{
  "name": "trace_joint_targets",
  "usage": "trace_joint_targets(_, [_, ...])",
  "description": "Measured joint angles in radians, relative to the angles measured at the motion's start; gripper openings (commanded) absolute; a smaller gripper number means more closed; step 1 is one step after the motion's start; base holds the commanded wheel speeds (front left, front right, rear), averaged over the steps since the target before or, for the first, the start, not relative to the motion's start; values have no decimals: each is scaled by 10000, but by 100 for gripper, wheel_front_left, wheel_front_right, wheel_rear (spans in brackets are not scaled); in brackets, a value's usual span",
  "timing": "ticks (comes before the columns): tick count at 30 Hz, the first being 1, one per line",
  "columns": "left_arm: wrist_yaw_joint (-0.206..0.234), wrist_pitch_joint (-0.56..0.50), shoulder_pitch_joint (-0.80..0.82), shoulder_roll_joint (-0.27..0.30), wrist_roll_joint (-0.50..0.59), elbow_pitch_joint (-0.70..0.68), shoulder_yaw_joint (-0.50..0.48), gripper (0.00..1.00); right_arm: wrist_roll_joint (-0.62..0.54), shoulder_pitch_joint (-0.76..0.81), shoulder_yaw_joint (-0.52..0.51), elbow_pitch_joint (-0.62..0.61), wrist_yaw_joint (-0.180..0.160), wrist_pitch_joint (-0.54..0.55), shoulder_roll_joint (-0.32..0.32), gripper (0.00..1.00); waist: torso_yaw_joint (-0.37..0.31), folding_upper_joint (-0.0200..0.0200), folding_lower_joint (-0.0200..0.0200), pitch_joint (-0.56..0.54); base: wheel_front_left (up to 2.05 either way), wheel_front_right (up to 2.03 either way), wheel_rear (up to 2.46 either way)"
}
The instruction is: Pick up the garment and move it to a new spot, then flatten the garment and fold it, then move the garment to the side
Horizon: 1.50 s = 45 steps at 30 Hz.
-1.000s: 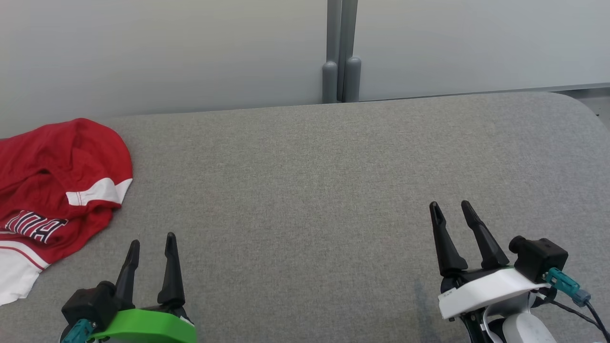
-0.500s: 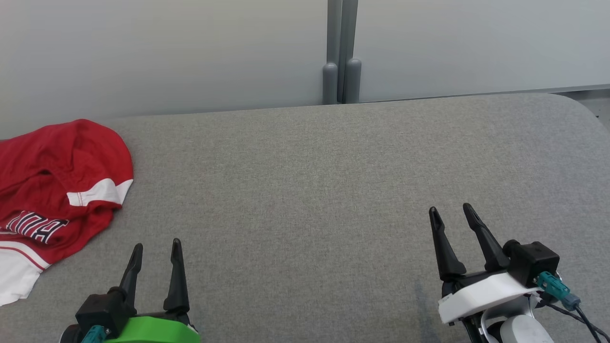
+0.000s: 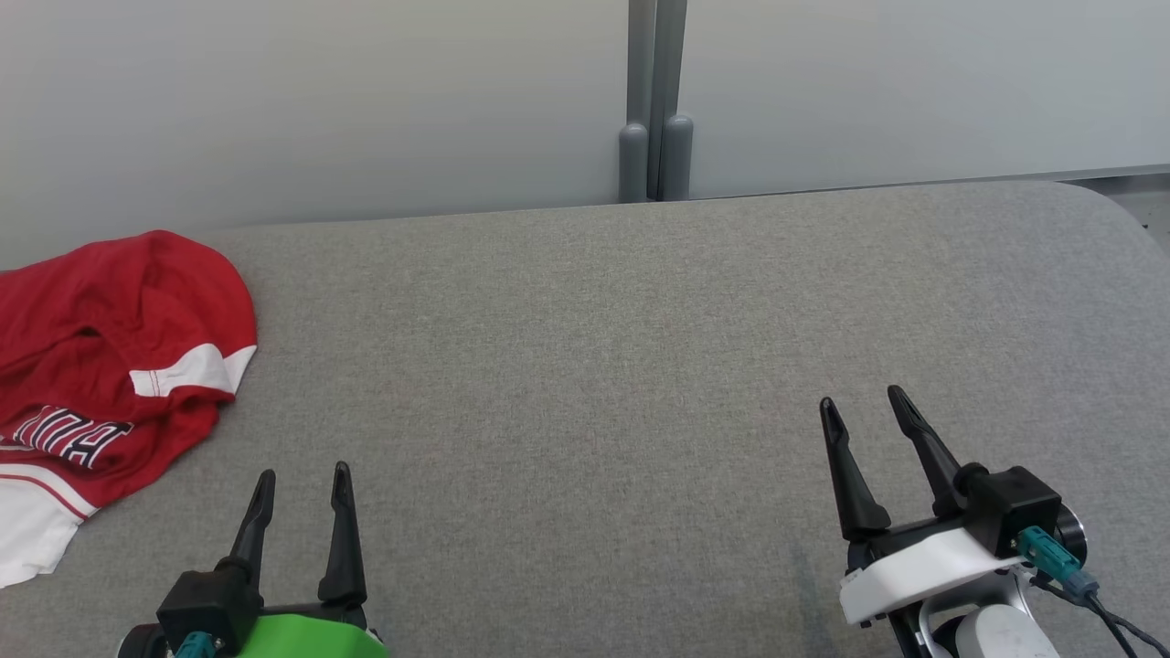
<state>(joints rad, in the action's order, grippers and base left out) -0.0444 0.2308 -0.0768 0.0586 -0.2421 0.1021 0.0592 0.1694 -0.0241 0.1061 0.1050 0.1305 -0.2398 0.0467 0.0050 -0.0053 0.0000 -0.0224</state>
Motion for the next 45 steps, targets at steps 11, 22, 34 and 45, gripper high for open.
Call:
trace_joint_targets(11, [-10,259,0,-27,545,98,61,100,-619,2,-40,-67,0,-173,8,100,-5,0,0,-5,0,0,0])
trace_joint_targets(22, [2,336,0,-44,671,84,98,100,-750,3,-81,-48,0,-221,10,100,6,0,0,37,0,0,0])
trace_joint_targets(34, [2,336,1,-52,673,71,107,100,-698,2,-144,-35,0,-221,10,100,65,0,0,108,0,0,0])
trace_joint_targets(45, [35,336,67,-63,688,-21,123,100,-581,4,-211,-90,0,-228,13,100,764,0,0,183,0,0,0])
